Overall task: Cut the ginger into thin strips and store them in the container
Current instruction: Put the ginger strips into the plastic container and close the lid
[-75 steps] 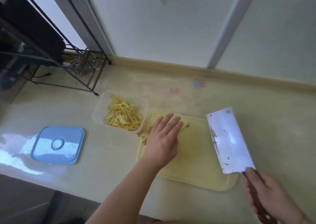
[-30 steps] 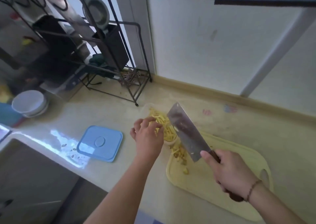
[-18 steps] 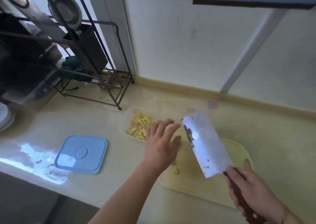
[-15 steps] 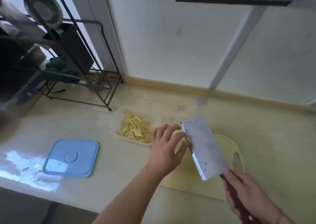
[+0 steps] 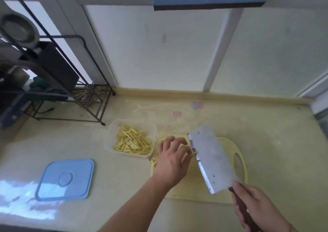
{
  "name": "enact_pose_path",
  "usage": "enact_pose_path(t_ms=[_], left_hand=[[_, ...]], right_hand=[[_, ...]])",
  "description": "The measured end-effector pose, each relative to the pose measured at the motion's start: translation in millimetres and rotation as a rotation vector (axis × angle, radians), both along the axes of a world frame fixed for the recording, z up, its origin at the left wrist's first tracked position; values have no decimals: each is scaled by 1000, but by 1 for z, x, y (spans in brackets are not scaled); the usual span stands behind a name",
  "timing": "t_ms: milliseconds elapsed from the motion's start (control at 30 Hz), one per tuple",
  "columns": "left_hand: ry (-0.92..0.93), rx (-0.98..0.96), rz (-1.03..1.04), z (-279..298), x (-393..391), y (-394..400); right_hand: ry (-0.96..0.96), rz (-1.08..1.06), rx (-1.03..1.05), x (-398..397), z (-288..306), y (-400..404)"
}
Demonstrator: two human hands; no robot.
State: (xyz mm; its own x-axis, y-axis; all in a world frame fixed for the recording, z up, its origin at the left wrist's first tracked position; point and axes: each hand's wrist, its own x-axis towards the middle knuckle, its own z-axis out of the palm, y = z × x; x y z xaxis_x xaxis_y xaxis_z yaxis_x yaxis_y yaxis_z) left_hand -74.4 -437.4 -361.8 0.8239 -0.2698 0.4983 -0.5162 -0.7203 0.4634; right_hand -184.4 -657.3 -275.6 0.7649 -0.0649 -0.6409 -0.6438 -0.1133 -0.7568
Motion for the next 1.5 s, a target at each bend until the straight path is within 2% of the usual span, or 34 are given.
enact_pose_path(t_ms=[167,333,467,633,767,867,967,1033,1100,1167,1233,1333,1433,1500], left_hand=[[202,96,140,-18,-28,-27],[235,246,165,-31,-38,-45],[258,235,239,-29,-40,-49],[329,33,284,-20,-48,-48],[332,45,285,-11,-55,-26],[320,33,299,-4,-61,-2],[323,-76,309,5,-67,27],[304,-130,329,11,-71,52],[284,-136,380,15,-74,85],[273,-126,441,17,-78,127],[280,-140,535,19,-79,176],[431,-200,766,26,-78,248],[602,-185,921,26,-73,310],[710,-127,901,24,-67,339]], right_hand=[[0,-167,-153,-16,-27,9],[-20,-141,-232,-21,-37,7],[-3,21,-429,-15,-50,-12],[32,410,-723,-4,-53,-33],[23,663,-923,9,-52,-41],[12,740,-1033,12,-63,-48],[38,802,-1049,18,-64,-45],[-82,758,-1067,29,-48,-18],[-208,804,-1032,39,-21,34],[-271,872,-808,43,-6,97],[-254,904,-544,48,-8,159],[-203,840,-320,61,-21,251],[-167,689,-301,74,-43,324],[-124,616,-334,81,-56,355]])
